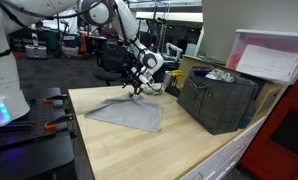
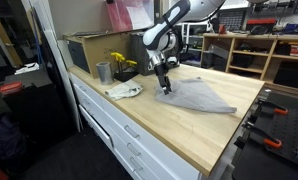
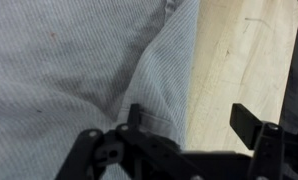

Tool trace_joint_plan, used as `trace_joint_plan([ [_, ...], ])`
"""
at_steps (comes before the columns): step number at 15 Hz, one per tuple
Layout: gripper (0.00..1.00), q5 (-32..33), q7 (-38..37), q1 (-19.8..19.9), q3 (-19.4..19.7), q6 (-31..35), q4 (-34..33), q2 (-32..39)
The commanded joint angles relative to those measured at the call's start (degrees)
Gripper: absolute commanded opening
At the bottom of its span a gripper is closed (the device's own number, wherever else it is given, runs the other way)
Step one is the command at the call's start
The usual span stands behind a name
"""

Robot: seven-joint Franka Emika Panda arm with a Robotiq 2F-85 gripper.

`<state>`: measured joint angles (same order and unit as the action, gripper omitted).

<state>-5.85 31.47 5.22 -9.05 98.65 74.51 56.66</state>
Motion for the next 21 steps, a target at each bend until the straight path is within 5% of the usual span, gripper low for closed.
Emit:
trace_joint_plan([
  [1, 0.61, 0.5, 0.5, -0.1, 0.1, 3.0, 2.1, -1.5],
  [9, 0.02, -0.2, 1.3, 0.6, -0.6, 6.4, 4.2, -3.0],
  [21, 0.01, 3.4, 11.7, -2.9, -2.2, 8.0, 21.3, -17.1],
])
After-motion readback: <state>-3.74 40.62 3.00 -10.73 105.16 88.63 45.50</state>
